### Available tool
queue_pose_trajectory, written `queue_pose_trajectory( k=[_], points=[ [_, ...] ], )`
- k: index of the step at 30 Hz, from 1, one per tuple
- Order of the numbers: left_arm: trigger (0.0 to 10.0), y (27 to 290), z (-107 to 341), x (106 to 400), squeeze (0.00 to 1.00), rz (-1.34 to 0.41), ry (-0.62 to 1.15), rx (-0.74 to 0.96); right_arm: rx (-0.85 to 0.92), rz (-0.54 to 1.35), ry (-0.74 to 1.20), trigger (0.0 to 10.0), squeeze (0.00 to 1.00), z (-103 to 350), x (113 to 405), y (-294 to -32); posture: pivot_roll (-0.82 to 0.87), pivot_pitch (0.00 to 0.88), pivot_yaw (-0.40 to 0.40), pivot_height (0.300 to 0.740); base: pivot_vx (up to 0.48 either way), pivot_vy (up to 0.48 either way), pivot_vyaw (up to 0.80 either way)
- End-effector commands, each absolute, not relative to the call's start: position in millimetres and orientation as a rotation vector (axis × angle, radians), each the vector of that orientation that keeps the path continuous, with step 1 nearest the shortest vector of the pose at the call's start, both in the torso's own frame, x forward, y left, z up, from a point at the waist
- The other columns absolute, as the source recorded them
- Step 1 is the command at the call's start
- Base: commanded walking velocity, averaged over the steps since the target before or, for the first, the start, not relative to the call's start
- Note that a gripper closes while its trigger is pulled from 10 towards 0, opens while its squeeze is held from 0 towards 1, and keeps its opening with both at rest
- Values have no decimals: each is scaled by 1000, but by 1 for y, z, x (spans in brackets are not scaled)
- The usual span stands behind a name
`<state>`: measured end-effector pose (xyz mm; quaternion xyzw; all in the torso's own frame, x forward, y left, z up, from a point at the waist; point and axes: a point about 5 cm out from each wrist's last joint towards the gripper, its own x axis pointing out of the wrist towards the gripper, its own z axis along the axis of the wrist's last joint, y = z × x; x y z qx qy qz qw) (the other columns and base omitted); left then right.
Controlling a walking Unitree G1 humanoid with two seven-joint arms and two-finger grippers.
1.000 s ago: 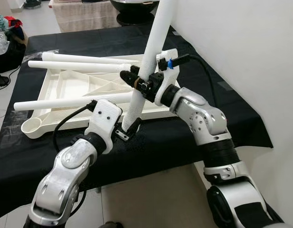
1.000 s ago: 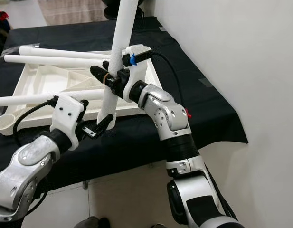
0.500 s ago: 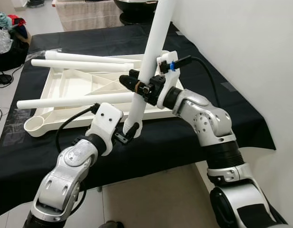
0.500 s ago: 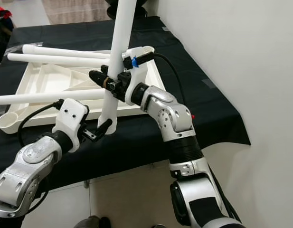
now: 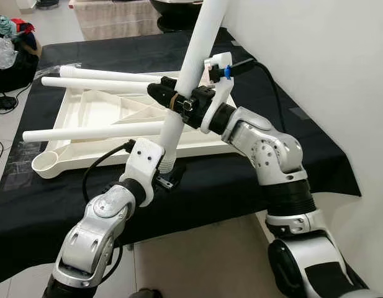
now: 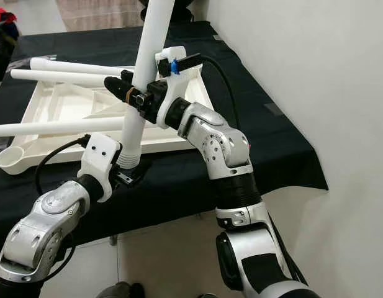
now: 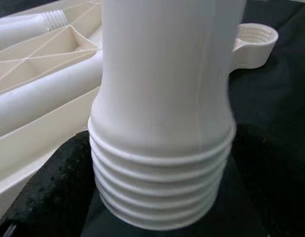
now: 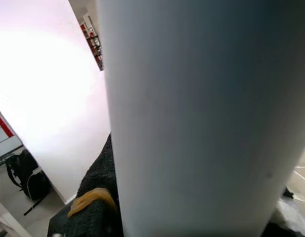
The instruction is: Building children table
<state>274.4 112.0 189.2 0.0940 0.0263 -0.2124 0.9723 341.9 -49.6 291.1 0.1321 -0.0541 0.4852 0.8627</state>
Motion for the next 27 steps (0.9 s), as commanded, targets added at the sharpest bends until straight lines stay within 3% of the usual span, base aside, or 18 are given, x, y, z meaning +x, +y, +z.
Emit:
queue_pose_trajectory(
  k=[1,14,24,25,27],
  points=[
    [10000,115,187,276,0,-421,58,216,276,1071,-146,10000,0,302,335,-46,83,153,-19,740,0,0,0],
    [10000,121,193,280,0,-410,34,254,269,1120,-127,10000,0,297,326,-43,81,152,-17,740,0,0,0],
    [10000,116,191,278,0,-441,20,276,253,1153,-111,10000,0,289,321,-37,87,102,-5,740,0,0,0],
    [8353,116,190,277,0,-443,21,274,257,1155,-115,10000,0,290,320,-37,87,99,-2,740,0,0,0],
    [8353,116,190,277,0,-443,21,274,257,1155,-115,10000,0,290,320,-37,87,99,-2,740,0,0,0]
  ],
)
